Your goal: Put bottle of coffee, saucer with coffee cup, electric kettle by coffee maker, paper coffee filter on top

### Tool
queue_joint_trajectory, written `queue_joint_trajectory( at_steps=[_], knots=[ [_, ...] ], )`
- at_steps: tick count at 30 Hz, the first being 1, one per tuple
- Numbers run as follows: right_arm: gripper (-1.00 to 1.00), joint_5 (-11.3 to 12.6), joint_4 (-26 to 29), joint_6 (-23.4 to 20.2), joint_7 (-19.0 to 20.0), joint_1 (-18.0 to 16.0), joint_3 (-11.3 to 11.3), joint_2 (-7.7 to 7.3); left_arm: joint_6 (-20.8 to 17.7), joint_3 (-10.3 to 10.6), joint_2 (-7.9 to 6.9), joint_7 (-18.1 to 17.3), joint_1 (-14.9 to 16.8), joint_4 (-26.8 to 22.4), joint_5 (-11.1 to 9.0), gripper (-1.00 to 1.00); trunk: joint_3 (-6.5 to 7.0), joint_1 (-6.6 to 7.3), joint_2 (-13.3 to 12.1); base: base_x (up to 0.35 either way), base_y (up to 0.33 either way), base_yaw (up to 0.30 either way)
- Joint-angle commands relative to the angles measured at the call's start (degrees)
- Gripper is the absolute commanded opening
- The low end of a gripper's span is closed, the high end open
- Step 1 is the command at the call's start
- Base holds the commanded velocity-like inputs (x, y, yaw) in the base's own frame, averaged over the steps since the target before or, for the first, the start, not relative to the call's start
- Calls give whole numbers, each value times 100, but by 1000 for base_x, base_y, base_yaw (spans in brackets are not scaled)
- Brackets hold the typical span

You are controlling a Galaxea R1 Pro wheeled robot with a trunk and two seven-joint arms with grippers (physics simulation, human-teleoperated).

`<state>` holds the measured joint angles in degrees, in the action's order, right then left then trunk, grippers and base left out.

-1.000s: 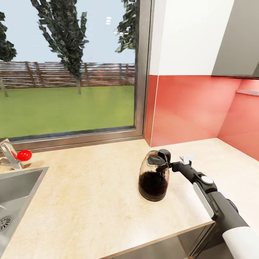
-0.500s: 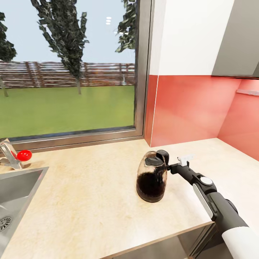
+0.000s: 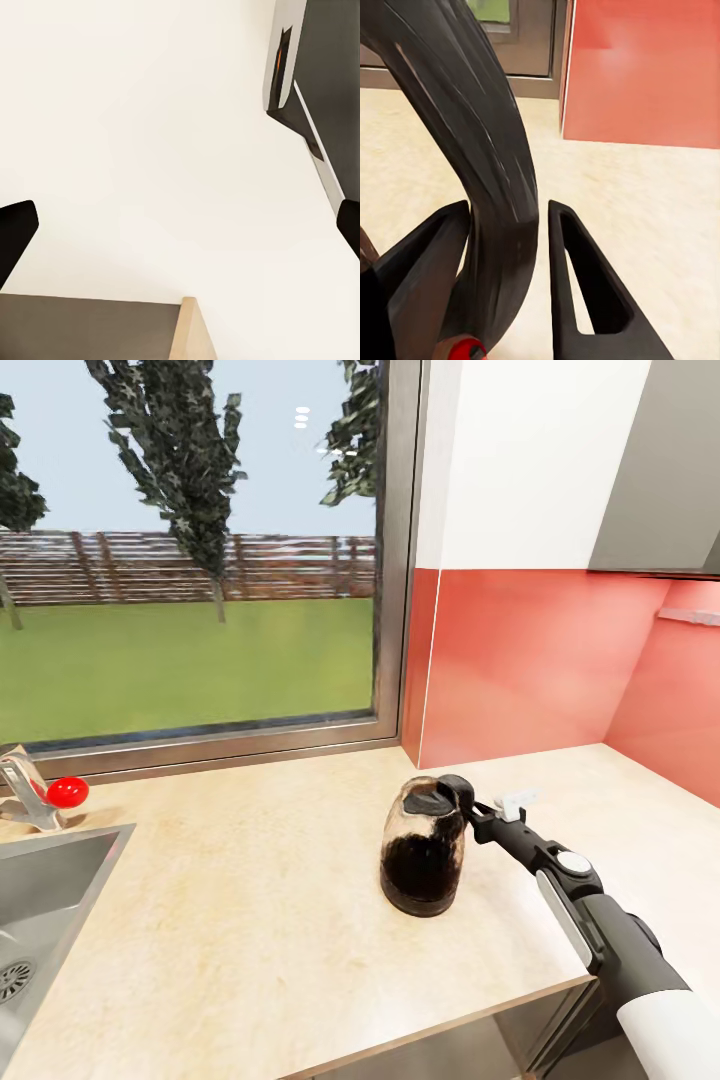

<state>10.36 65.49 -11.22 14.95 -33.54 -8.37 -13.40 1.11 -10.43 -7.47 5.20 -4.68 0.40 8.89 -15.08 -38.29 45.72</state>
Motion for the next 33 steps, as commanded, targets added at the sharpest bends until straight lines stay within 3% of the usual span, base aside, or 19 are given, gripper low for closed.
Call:
queue_joint_trajectory(
  at_steps=[1,25,33],
  knots=[
    [-100,72,8,-38,-1,-4,-7,-4,12,-47,0,17,2,4,61,100,-6,-1,5,0,0,0],
    [-100,97,116,-61,-26,-4,33,4,19,-51,-8,36,2,-2,69,100,-6,-1,5,0,0,0],
    [-100,115,1496,-260,-44,-4,-17,134,45,-40,2,43,2,-66,54,100,-6,-1,5,0,0,0]
  ],
)
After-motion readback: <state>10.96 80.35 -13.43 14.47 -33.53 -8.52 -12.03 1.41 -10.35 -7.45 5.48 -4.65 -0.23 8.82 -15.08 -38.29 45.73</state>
